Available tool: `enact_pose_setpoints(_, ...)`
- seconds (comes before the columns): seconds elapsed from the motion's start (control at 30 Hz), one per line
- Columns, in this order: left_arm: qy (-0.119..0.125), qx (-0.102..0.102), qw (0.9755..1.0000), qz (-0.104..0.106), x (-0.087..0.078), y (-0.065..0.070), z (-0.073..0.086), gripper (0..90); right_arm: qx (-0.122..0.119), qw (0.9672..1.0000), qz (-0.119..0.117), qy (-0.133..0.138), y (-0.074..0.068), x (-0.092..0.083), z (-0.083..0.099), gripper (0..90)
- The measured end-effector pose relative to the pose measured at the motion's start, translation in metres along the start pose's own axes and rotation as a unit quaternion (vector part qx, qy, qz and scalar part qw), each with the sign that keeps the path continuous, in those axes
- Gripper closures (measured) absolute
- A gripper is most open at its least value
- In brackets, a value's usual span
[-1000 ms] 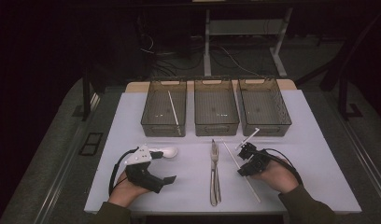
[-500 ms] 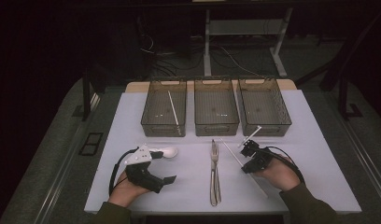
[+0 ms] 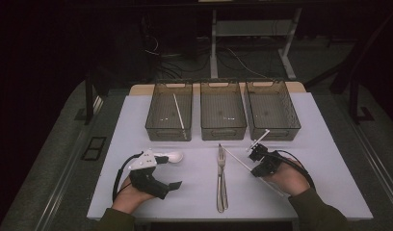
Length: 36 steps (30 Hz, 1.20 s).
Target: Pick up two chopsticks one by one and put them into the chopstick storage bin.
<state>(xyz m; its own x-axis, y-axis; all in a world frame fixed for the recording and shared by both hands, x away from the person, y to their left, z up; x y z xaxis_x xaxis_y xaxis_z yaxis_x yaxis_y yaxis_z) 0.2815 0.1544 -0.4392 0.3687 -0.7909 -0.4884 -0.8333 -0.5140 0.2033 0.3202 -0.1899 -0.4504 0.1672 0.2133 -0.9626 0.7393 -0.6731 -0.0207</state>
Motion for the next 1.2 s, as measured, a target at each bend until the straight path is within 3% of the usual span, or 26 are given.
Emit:
enact_pose_setpoints(0.23,0.000,0.000,1.0000,0.000,0.000,0.000,0.000,0.0,0.001,1.0000,0.000,0.007,0.003,-0.003,0.001,84.4)
enact_pose_setpoints(0.77,0.000,0.000,1.0000,0.000,0.000,-0.001,0.000,0.0,0.008,0.9978,-0.036,0.055,0.011,-0.027,0.005,84.4)
enact_pose_setpoints(0.93,0.000,0.000,1.0000,0.000,0.000,-0.001,0.000,0.0,0.010,0.9956,-0.051,0.078,0.012,-0.035,0.000,84.4)
enact_pose_setpoints(1.2,0.000,0.000,1.0000,-0.001,0.000,0.000,0.000,0.0,0.010,0.9929,-0.055,0.105,0.016,-0.047,-0.019,84.3)
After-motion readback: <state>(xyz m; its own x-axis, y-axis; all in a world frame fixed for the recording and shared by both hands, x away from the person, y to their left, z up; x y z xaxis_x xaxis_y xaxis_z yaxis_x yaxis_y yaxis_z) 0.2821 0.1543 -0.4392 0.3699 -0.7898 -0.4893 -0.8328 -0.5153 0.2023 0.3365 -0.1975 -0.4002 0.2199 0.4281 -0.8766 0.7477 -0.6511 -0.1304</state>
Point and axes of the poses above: each handheld gripper's, and its own axes: x roughly forward along the jaws, z roughly out of its underside, y roughly to its right, the point moved 3 cm from there along x, roughly forward along the jaws, and after that the axes turned 5 degrees about -x, right-handed, at the moved point
